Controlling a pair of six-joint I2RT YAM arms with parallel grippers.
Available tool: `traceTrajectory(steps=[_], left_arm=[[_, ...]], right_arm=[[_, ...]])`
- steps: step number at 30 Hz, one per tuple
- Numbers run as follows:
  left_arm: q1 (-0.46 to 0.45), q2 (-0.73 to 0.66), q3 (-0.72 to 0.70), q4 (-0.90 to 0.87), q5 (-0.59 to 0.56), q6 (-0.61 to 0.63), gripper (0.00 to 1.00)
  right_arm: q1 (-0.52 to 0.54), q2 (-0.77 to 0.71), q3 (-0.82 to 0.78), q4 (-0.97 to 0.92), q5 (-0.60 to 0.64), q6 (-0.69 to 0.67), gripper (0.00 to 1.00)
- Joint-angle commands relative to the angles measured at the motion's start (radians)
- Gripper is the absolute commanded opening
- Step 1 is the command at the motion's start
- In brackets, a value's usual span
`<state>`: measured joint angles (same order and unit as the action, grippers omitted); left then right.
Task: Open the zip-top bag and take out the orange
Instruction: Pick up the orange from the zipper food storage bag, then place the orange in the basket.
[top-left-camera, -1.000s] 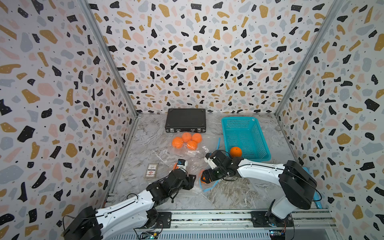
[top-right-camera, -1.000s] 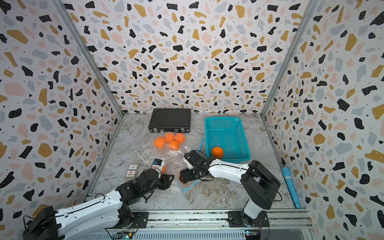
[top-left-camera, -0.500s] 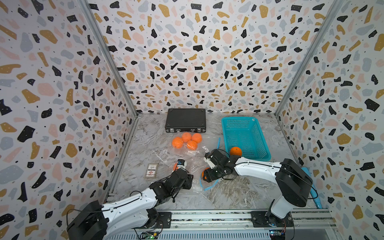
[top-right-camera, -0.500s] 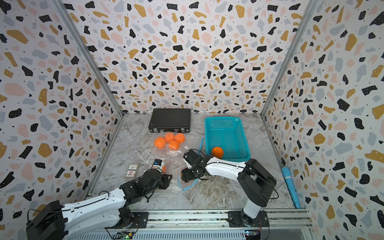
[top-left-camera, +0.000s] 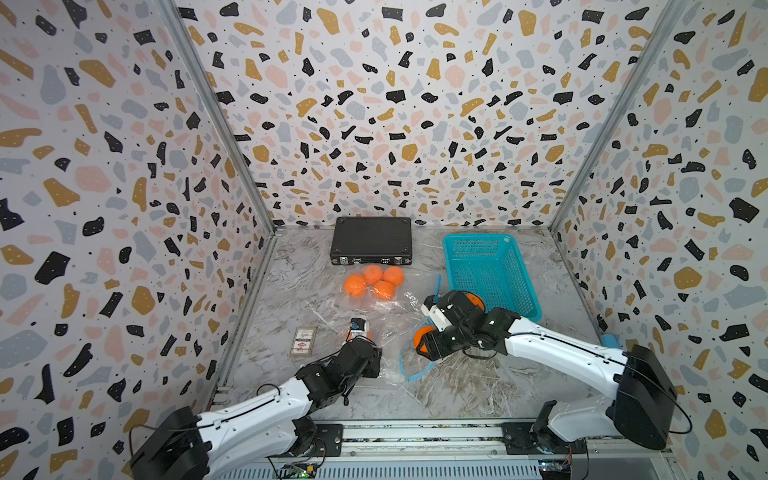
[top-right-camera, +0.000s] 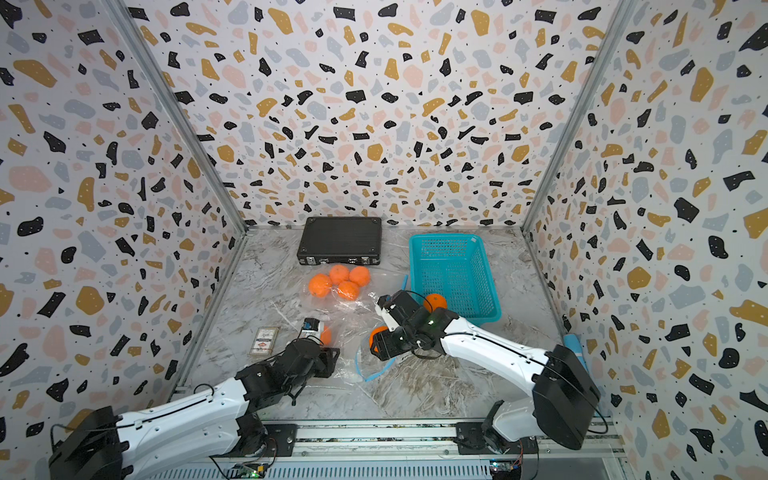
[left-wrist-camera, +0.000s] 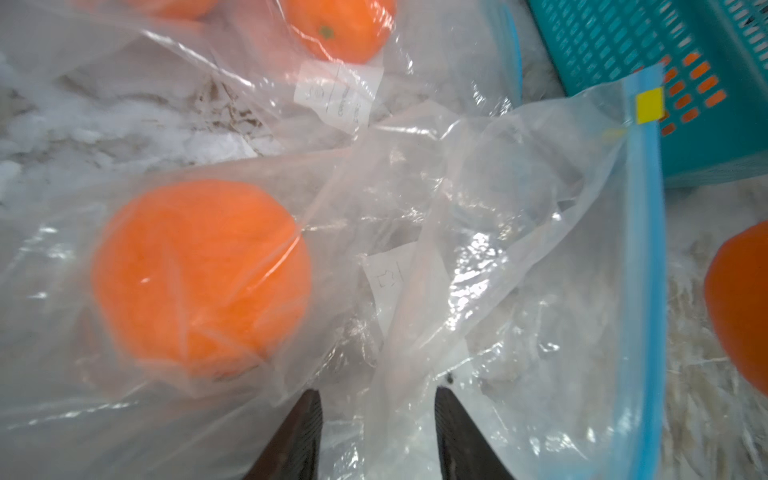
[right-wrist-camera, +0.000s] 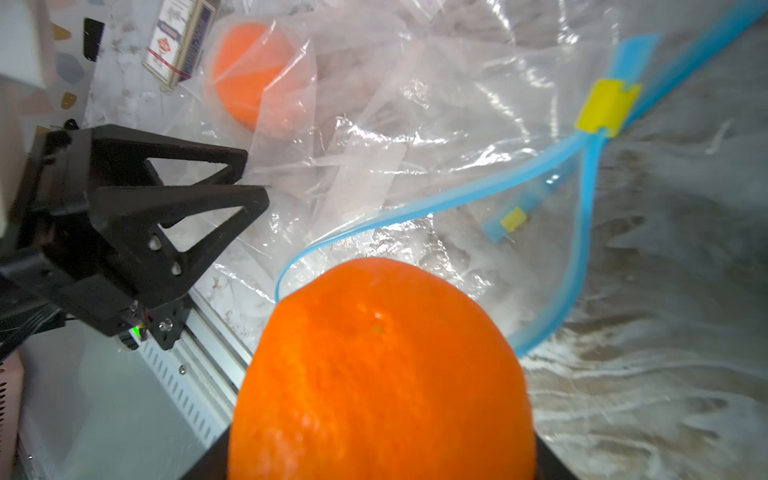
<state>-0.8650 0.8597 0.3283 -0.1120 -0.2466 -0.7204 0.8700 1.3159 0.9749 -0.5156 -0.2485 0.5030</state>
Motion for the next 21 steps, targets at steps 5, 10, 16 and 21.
traceTrajectory(steps=[5, 10, 16, 21], left_arm=[[0.004, -0.059, 0.135, -0.132, 0.019, 0.028, 0.66], [-0.010, -0.009, 0.247, -0.043, 0.117, 0.079, 0.79], [-0.103, 0.211, 0.422, 0.017, 0.134, 0.126, 0.81], [-0.127, 0.322, 0.506, 0.025, 0.142, 0.154, 0.80]], right_arm=[[-0.178, -0.109, 0.107, -0.243, -0.063, -0.078, 0.58], [-0.341, -0.038, 0.268, -0.484, 0.177, -0.135, 0.60], [-0.626, 0.173, 0.350, -0.537, 0.043, -0.207, 0.56], [-0.710, 0.308, 0.377, -0.563, 0.064, -0.224, 0.56]])
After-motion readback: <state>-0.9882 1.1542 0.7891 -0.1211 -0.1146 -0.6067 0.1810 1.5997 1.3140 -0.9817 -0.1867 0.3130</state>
